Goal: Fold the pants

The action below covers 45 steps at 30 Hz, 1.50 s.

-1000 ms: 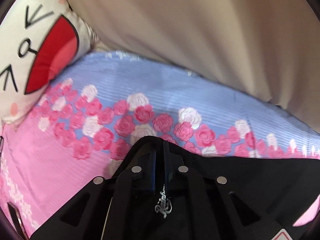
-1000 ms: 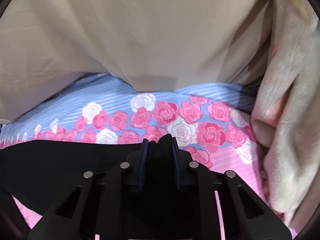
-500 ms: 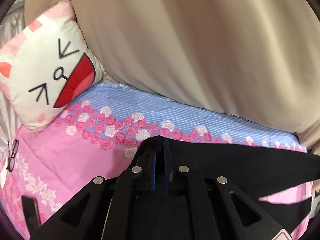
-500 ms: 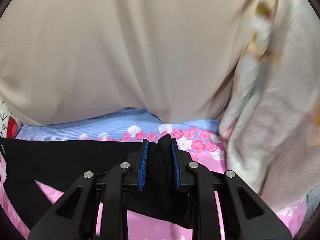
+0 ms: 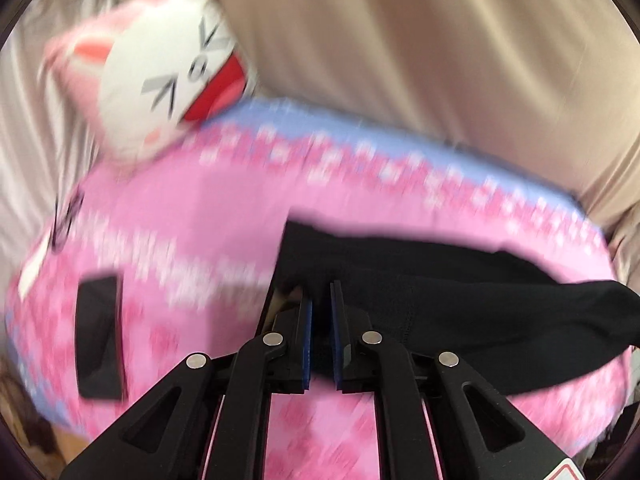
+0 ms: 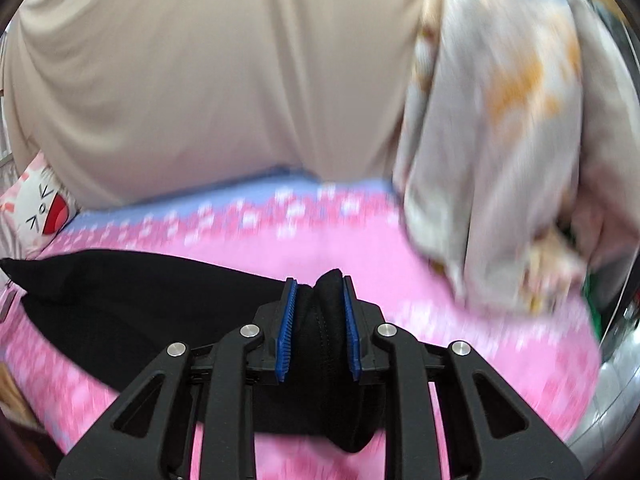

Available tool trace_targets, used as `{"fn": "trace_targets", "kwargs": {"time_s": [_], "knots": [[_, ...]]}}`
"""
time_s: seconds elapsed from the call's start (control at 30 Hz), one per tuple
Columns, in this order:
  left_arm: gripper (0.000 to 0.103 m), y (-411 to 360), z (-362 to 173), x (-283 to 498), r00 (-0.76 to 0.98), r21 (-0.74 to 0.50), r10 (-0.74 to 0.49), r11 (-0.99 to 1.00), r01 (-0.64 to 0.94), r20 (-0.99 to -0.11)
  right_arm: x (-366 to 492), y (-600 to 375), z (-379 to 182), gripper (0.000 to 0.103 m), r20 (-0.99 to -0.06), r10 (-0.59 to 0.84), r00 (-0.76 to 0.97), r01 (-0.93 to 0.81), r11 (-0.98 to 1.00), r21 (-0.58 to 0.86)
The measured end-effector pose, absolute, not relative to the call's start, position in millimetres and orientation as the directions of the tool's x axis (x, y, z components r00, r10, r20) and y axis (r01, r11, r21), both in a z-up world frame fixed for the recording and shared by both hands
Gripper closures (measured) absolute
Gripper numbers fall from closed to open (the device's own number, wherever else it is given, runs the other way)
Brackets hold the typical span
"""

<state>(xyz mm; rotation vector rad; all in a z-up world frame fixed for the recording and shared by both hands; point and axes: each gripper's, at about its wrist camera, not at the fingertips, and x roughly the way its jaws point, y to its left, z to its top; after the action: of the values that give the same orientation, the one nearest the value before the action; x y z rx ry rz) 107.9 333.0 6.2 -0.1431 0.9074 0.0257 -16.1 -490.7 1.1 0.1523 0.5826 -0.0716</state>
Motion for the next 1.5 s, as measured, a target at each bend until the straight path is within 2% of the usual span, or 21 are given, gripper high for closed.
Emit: {"fn": "trace_targets", "kwargs": {"time_s": [0.13,0.2,0.27,0.37,0.47,0.5,0.57,0.6,0.73,0.83,0.9,0.93,1.0,1.07,1.1,1.13,1.2,1.27,1.33,1.4,1.5], "knots": [[0.092,344.8,-41.8,92.9,0.513,-0.077,0.001,0.988,-0.131,-0.859,-40.2,-498.4,-50.7,0.082,-0.599,-0.008,0.801,0.148,0.972,0.185],[0.093,349.2,-55.5,84.6,0.464,0.028,0.118,0.98,-0.196,-0.878,-51.4,-501.1,-59.3,0.079,-0.609,0.001,0.793,0.165,0.962,0.218],[0.093,356.2,-53.2,76.8,0.448,0.1,0.21,0.961,-0.258,-0.869,-62.1,-500.9,-65.9,0.071,-0.614,-0.001,0.789,0.174,0.96,0.221],[0.092,362.5,-26.1,66.0,0.486,0.105,0.262,0.939,-0.327,-0.833,-79.1,-502.5,-62.0,0.061,-0.609,0.003,0.793,0.172,0.958,0.229],[0.091,336.4,3.2,62.2,0.552,0.149,0.311,0.936,-0.319,-0.773,-103.1,-516.1,-49.2,0.046,-0.543,-0.005,0.84,0.191,0.939,0.286],[0.087,326.7,8.1,66.1,0.568,0.149,0.305,0.941,-0.305,-0.765,-111.3,-523.0,-43.5,0.044,-0.506,0.004,0.863,0.187,0.927,0.326],[0.064,295.7,12.9,73.9,0.61,0.12,0.243,0.964,-0.237,-0.755,-112.7,-532.7,-40.1,0.019,-0.483,0.029,0.875,0.186,0.901,0.392],[0.063,277.7,11.9,80.3,0.622,0.106,0.21,0.974,-0.201,-0.754,-108.6,-535.8,-40.5,0.018,-0.48,0.062,0.875,0.174,0.885,0.432],[0.063,195.8,-12.1,105.3,0.616,0.061,0.058,0.998,-0.017,-0.786,-77.5,-540.6,-49.8,0.018,-0.524,0.172,0.834,0.159,0.834,0.528],[0.063,147.6,-35.2,113.7,0.575,0.028,-0.029,0.996,0.09,-0.818,-43.9,-537.8,-63.0,0.021,-0.608,0.186,0.772,0.189,0.846,0.498],[0.063,113.3,-52.9,121.2,0.544,0.031,-0.05,0.99,0.139,-0.837,-13.0,-519.9,-61.3,0.083,-0.683,0.177,0.709,0.152,0.907,0.393],[0.063,104.2,-57.5,123.6,0.537,0.039,-0.05,0.988,0.152,-0.842,-2.4,-512.0,-52.7,0.094,-0.702,0.143,0.698,0.144,0.932,0.332],[0.063,84.3,-67.4,129.7,0.528,0.07,-0.026,0.984,0.161,-0.849,10.1,-494.4,-14.0,0.095,-0.66,0.079,0.747,0.098,0.969,0.227],[0.063,77.2,-74.3,135.3,0.517,0.107,0.014,0.983,0.149,-0.856,-7.5,-474.2,55.0,0.095,-0.483,0.029,0.875,0.023,0.995,0.101],[0.063,77.0,-77.1,133.7,0.511,0.114,0.023,0.982,0.148,-0.859,-17.5,-468.1,70.0,0.094,-0.436,0.009,0.9,0.007,0.999,0.036],[0.062,77.2,-80.9,131.5,0.502,0.117,0.025,0.981,0.152,-0.864,-31.8,-458.3,77.1,0.09,-0.417,-0.078,0.906,0.029,0.992,-0.121],[0.059,82.8,-85.9,125.5,0.493,0.112,0.019,0.981,0.161,-0.87,-41.1,-471.0,54.3,0.08,-0.496,-0.115,0.861,0.045,0.988,-0.151],[0.051,92.7,-88.9,114.5,0.506,0.107,0.013,0.982,0.158,-0.862,-62.1,-499.8,-3.5,0.064,-0.623,-0.163,0.765,0.104,0.986,-0.13],[0.047,99.1,-89.3,109.9,0.513,0.112,0.021,0.983,0.147,-0.858,-88.5,-525.5,-51.9,0.063,-0.709,-0.262,0.654,0.227,0.963,-0.147],[0.047,102.2,-88.0,110.0,0.508,0.113,0.023,0.983,0.147,-0.861,-116.6,-546.0,-65.9,0.063,-0.715,-0.233,0.659,0.323,0.946,-0.01],[0.048,97.7,-82.7,112.1,0.514,0.131,0.038,0.98,0.146,-0.857,-123.6,-544.8,-43.3,0.063,-0.639,-0.165,0.752,0.324,0.936,0.14]]}}
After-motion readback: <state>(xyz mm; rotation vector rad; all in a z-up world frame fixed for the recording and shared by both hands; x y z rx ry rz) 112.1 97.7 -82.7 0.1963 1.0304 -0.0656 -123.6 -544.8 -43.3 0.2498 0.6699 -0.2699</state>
